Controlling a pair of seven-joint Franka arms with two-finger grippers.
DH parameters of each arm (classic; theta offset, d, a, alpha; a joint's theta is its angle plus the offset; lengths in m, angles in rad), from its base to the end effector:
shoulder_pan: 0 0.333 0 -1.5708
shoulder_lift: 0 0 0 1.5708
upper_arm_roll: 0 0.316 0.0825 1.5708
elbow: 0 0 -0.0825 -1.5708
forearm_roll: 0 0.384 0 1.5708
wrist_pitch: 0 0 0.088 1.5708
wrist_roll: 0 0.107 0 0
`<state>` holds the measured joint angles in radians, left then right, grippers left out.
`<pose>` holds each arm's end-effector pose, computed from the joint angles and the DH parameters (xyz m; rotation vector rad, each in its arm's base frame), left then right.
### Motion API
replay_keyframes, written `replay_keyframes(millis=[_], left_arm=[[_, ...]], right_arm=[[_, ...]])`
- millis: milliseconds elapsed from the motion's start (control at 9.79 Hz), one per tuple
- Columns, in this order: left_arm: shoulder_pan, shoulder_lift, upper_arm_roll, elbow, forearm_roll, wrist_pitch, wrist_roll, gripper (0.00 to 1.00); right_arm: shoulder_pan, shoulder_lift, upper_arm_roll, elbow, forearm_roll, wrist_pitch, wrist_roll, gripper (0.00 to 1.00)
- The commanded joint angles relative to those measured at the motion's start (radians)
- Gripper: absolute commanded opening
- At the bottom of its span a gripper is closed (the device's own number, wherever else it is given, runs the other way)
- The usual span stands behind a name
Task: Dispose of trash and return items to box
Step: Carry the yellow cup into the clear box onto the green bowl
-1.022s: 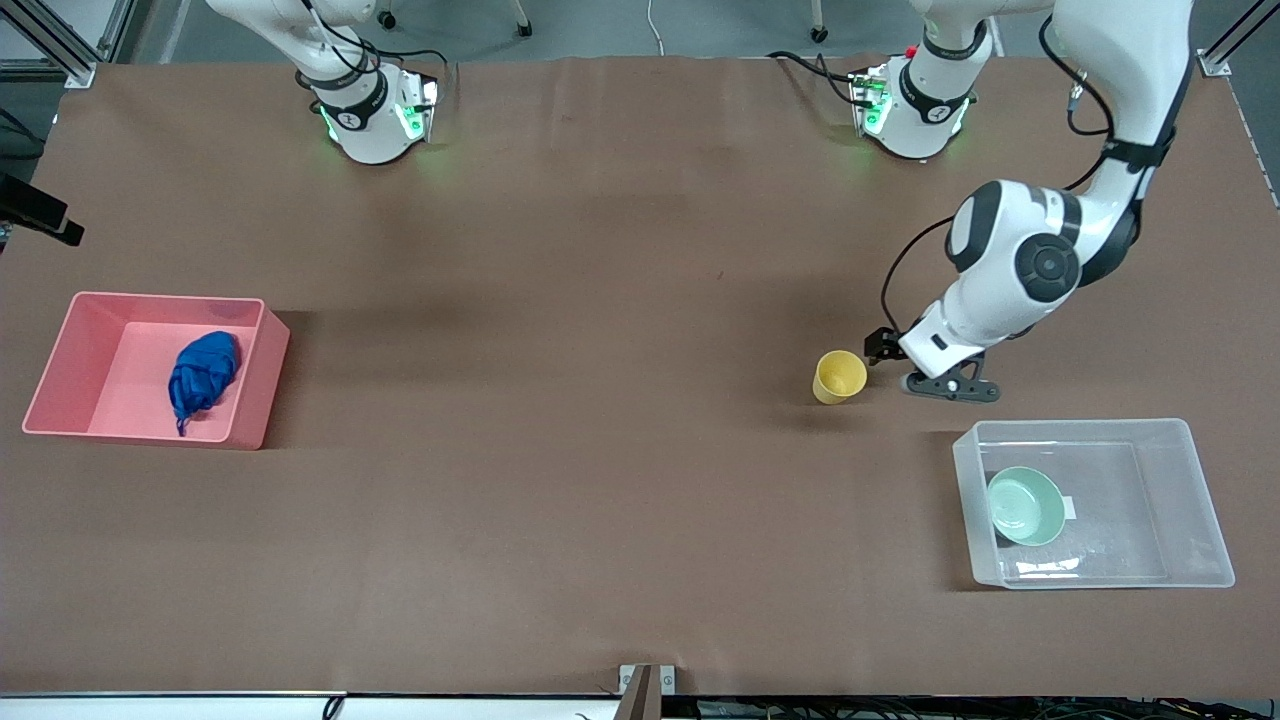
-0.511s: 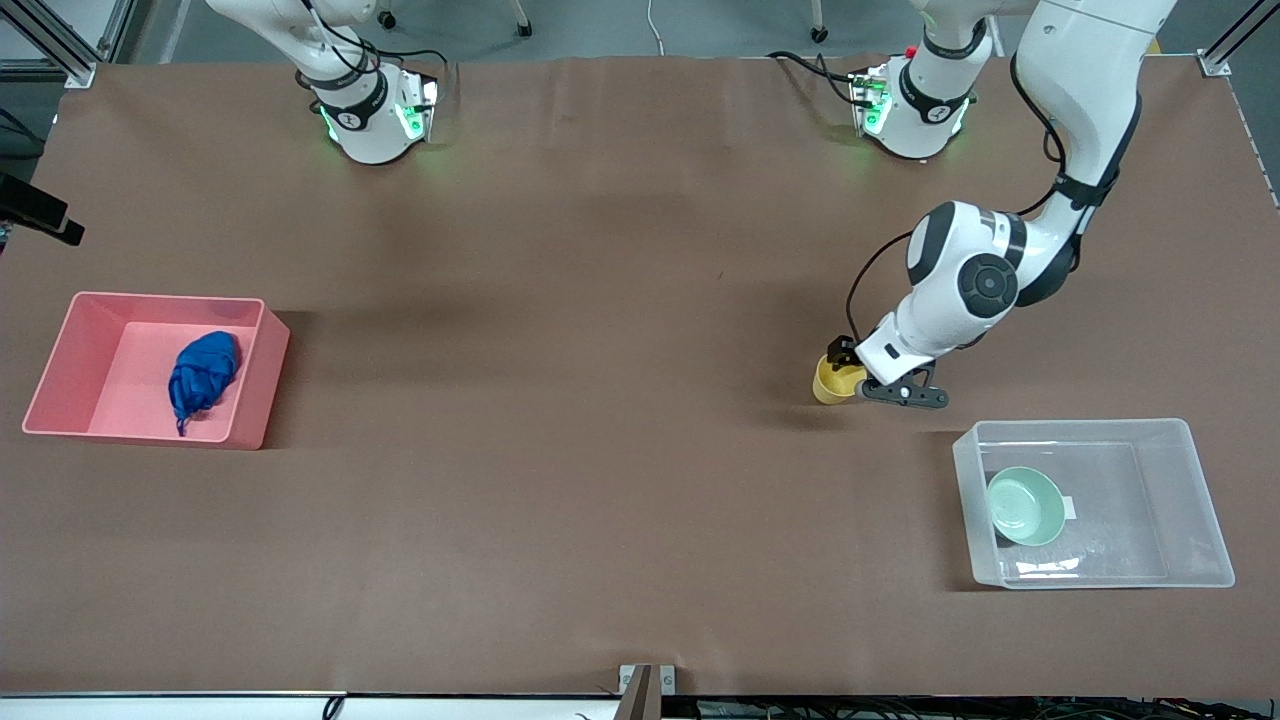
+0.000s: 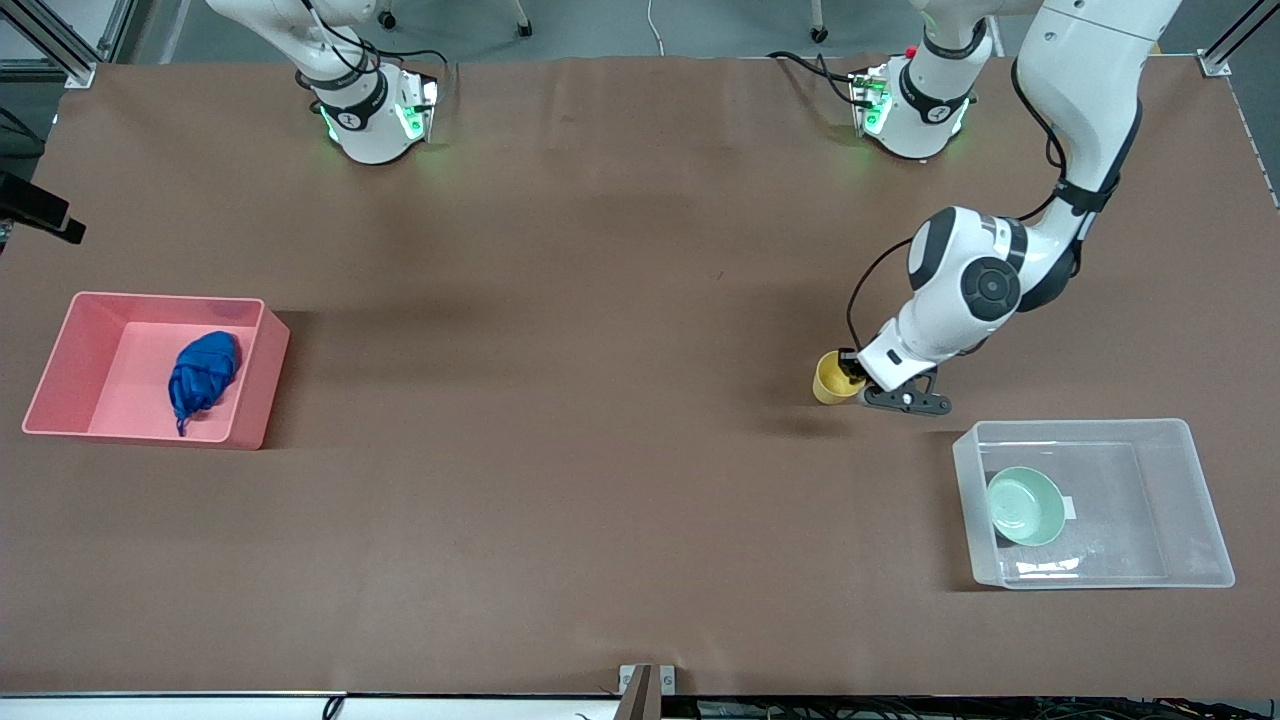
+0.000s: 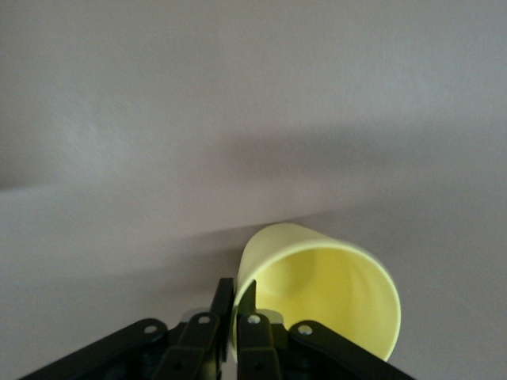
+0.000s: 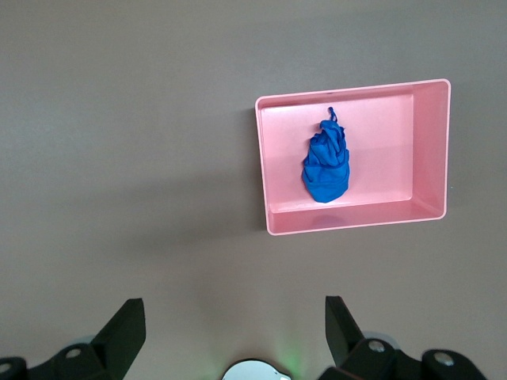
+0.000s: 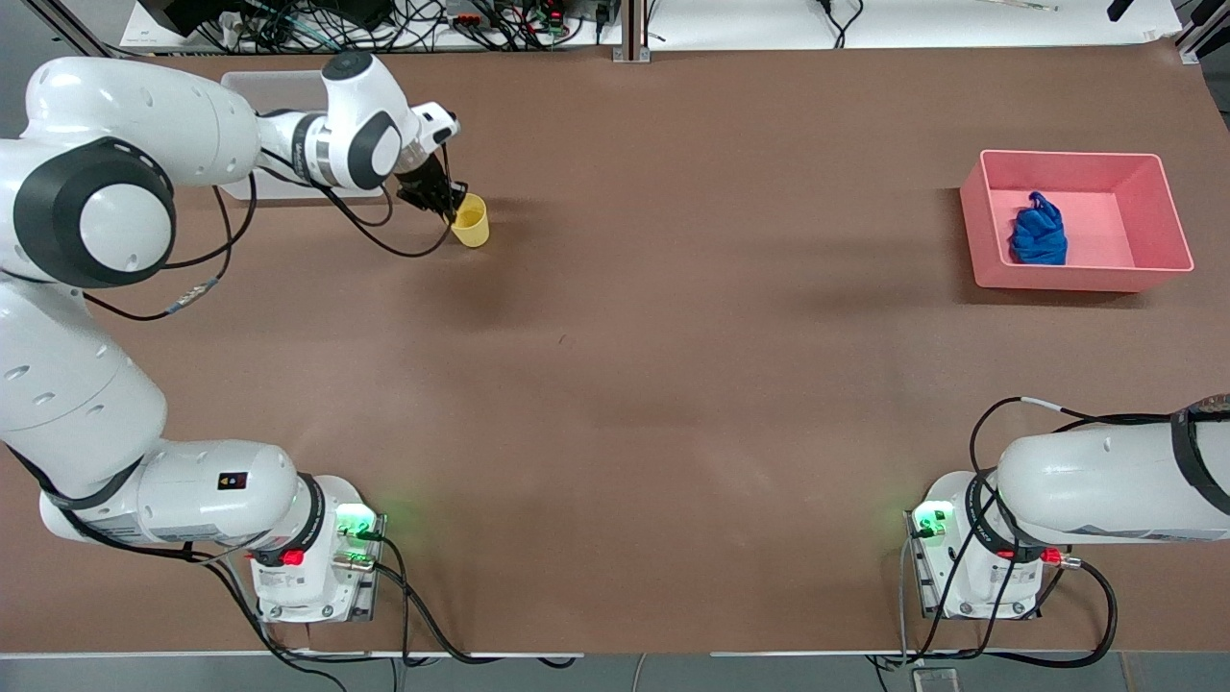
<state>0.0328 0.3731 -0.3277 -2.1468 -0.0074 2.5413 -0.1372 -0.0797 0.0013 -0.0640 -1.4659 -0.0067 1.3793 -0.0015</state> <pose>0.5504 -0.1660 0.2391 3.0080 -0.1931 0.0204 0.5290 -0.0773 0.6564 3.1302 -0.2245 -0.1384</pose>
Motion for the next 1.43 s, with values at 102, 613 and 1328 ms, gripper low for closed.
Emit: replay_keyframes(millis=[102,613,1328], left_arm=[[0.045,-0.011,-0.001,0.188,0.021,-0.218,0.01,0.0],[0.205,0.108,0.01,0.589,0.03,-0.46,0.198,0.0],[0.274,0.392,0.061,0.835,0.19,-0.477,0.317,0.0]], right_arm=[[-0.003,-0.024,0.003,-0.027,-0.012,0.001,-0.008,1.0],[-0.003,-0.024,0.001,-0.025,-0.009,0.001,-0.008,1.0],[-0.003,-0.024,0.001,-0.025,-0.009,0.0,-0.008,1.0]])
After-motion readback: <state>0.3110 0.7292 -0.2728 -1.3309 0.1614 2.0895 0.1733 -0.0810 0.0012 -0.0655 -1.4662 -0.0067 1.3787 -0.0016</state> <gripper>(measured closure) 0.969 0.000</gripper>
